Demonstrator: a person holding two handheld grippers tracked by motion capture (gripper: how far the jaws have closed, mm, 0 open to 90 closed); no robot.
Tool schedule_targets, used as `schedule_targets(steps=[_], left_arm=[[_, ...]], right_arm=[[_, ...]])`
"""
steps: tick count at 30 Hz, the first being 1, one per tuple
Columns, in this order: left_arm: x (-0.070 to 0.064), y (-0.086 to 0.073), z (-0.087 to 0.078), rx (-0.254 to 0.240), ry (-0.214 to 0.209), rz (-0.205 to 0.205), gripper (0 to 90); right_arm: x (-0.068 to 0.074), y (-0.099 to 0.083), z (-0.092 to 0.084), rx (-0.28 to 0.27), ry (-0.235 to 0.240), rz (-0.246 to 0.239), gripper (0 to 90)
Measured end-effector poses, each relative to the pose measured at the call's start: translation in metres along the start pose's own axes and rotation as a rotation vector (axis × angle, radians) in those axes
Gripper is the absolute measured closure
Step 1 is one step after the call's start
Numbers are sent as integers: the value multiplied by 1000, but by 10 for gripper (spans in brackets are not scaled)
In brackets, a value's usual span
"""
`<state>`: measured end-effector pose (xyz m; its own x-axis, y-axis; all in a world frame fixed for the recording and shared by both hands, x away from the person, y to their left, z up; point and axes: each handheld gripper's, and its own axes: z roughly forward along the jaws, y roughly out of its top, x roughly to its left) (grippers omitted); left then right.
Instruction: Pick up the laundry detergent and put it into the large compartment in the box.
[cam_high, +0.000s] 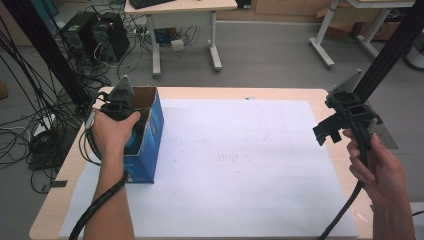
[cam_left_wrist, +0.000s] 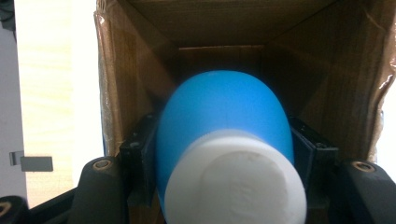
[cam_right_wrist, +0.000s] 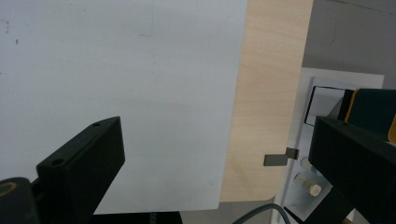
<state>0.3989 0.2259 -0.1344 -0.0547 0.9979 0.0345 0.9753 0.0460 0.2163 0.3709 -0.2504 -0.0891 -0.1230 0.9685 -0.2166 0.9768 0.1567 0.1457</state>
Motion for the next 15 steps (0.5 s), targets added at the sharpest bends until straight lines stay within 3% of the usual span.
schedule_targets(steps=[15], left_arm=[[1,-10,-28,-56,-14,-8,278]], right_arm=[[8,-2,-3,-12,-8,-24,32]])
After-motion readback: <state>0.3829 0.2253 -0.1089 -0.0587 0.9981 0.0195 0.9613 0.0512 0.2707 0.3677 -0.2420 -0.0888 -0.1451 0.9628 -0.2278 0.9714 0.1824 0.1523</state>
